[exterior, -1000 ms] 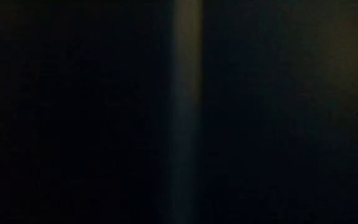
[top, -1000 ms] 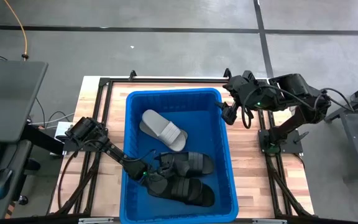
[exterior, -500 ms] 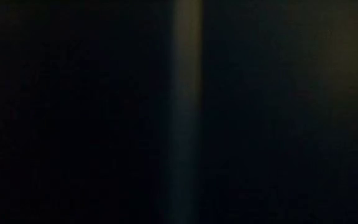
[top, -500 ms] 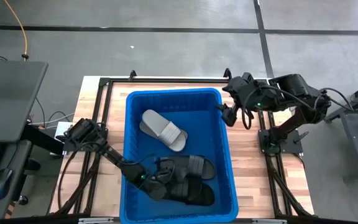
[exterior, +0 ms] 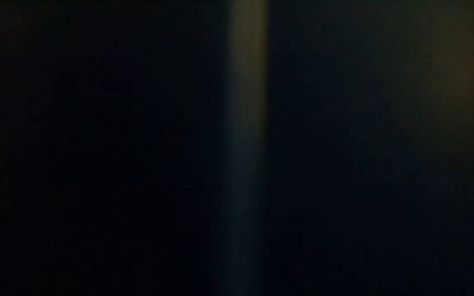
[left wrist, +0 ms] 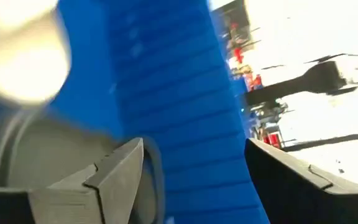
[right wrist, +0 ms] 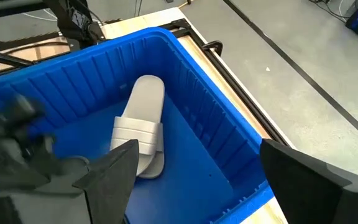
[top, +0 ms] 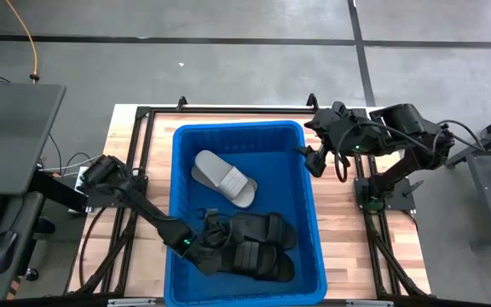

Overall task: Pick and place slides into bin
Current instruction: Return to Home Position

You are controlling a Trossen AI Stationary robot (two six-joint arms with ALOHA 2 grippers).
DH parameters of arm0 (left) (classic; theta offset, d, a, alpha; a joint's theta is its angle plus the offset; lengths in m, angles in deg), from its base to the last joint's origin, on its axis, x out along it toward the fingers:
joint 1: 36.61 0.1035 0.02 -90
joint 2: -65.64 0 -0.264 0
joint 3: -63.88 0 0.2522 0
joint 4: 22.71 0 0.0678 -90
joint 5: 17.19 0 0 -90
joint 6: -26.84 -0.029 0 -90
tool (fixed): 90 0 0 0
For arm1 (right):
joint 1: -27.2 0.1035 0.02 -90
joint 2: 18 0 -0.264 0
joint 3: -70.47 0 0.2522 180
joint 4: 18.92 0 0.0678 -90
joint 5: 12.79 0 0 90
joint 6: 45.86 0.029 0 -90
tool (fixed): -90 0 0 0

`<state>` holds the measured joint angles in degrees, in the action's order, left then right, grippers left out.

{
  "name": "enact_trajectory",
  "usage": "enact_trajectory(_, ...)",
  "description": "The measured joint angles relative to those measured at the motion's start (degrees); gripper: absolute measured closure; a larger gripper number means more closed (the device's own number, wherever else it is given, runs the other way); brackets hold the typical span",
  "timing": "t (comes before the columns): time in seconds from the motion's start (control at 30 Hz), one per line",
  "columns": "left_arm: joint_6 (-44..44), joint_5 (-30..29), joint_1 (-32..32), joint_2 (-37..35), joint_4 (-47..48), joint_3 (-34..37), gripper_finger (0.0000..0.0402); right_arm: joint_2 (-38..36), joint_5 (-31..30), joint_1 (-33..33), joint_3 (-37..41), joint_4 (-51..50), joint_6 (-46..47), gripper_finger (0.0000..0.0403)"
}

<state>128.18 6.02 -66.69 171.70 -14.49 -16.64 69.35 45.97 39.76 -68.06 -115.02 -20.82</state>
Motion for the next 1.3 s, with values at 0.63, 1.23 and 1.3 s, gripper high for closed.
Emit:
enact_trajectory(0.63,-43.5,1.5,0.1,-14.5,4.9,0.0,0.016,-0.2,-11.6,0.7,0.0,-6.9,8.6,0.0082)
enact_trajectory(1.23,-93.4,11.8,2.1,-35.6,-11.8,4.2,0.0162,-5.2,9.0,11.9,13.8,38.3,-0.2,0.0082)
enact_trajectory(1.3,-92.3,13.2,2.9,-37.5,-14.7,8.4,0.0163,-7.8,14.1,10.4,24.9,50.1,0.4,0.0082)
